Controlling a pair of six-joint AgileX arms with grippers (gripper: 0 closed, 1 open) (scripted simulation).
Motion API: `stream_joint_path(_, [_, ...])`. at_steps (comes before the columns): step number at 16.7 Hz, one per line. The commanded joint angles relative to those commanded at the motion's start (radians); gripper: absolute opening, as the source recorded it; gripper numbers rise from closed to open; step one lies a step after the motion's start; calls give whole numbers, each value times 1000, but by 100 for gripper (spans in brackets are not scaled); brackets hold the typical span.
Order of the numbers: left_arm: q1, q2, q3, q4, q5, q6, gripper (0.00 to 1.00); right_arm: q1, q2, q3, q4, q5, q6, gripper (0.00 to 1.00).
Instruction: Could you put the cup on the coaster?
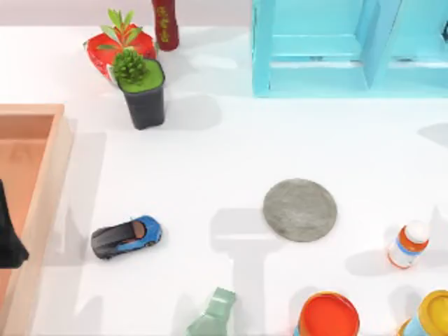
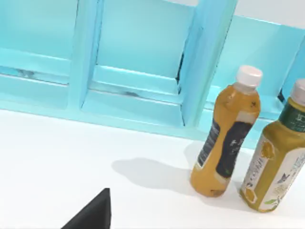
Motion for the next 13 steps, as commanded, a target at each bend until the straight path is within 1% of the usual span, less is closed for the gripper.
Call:
stream_joint_path(2, [0,0,0,0,0,0,100,-32,115,91,-80,4,-131,100])
stream_joint_path(5, [0,0,0,0,0,0,100,-88,322,258,-225,7,-369,100])
stream_joint_path(13, [0,0,0,0,0,0,100,-257,950,773,-673,8,-1094,100])
